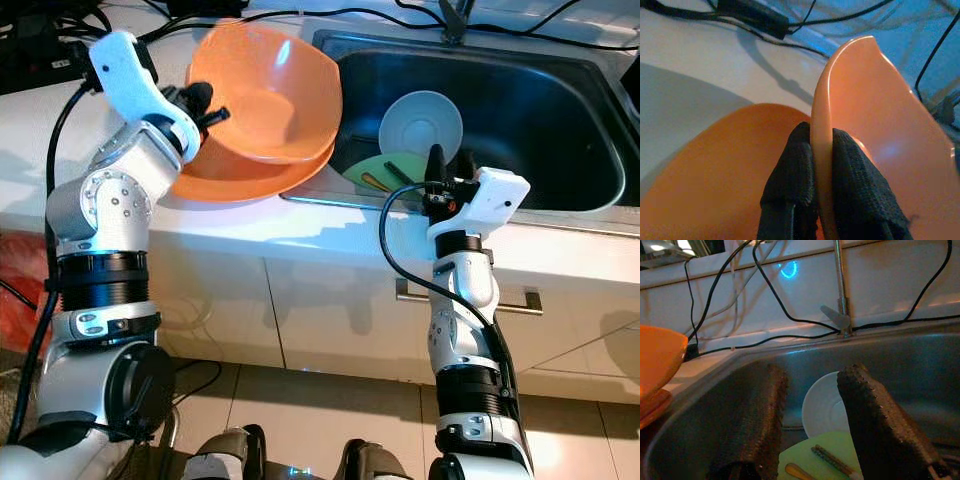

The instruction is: Kitchen organization

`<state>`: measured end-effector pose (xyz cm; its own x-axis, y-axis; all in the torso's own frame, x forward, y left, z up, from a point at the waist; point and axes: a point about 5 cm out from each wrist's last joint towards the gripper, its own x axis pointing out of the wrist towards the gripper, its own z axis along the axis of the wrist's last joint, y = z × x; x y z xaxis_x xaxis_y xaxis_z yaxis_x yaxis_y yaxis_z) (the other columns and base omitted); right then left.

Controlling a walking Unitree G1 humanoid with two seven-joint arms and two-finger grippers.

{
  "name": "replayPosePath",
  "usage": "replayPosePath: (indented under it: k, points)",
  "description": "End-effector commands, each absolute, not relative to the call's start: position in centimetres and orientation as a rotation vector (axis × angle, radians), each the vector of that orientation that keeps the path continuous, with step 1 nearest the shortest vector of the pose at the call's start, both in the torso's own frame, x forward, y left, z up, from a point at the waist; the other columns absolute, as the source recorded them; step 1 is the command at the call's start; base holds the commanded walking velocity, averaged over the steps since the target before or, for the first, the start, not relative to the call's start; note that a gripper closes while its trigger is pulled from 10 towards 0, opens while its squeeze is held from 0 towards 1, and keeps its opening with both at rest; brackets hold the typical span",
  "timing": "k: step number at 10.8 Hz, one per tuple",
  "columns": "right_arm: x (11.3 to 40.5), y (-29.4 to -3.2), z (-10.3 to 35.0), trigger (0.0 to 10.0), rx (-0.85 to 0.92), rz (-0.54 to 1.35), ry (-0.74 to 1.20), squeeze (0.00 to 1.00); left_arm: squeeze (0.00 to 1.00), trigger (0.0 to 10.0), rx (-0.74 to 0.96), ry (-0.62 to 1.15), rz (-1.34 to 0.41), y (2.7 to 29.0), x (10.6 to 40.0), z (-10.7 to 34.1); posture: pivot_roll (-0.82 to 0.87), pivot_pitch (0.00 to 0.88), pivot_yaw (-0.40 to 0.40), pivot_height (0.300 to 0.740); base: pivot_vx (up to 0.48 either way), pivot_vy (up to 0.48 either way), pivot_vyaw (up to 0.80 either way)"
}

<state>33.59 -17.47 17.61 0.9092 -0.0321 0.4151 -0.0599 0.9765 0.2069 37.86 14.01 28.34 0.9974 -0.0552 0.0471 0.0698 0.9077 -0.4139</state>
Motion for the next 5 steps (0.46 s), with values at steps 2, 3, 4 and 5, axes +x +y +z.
replayPosePath:
  k: [2,3,4,5]
  points:
    - [33.64,-17.7,16.51,10.0,0.217,0.007,-0.373,0.0,0.0,0.0,-0.438,-0.064,-0.071,13.75,37.48,27.68,0.12,0.161,-0.024,0.74,0.0,0.0,0.0]
    - [33.64,-17.72,16.5,10.0,0.217,0.006,-0.372,0.0,0.0,0.0,-0.449,-0.101,-0.093,13.48,37.2,27.92,0.12,0.16,-0.025,0.74,0.0,0.0,0.0]
    - [33.66,-17.72,16.52,10.0,0.216,0.008,-0.372,0.0,0.0,0.0,-0.466,-0.13,-0.116,13.17,36.98,28.08,0.12,0.16,-0.026,0.74,0.0,0.0,0.0]
    - [33.66,-17.74,16.51,10.0,0.216,0.007,-0.372,0.0,0.0,0.0,-0.474,-0.137,-0.117,13.13,36.95,28.06,0.12,0.159,-0.027,0.74,0.0,0.0,0.0]
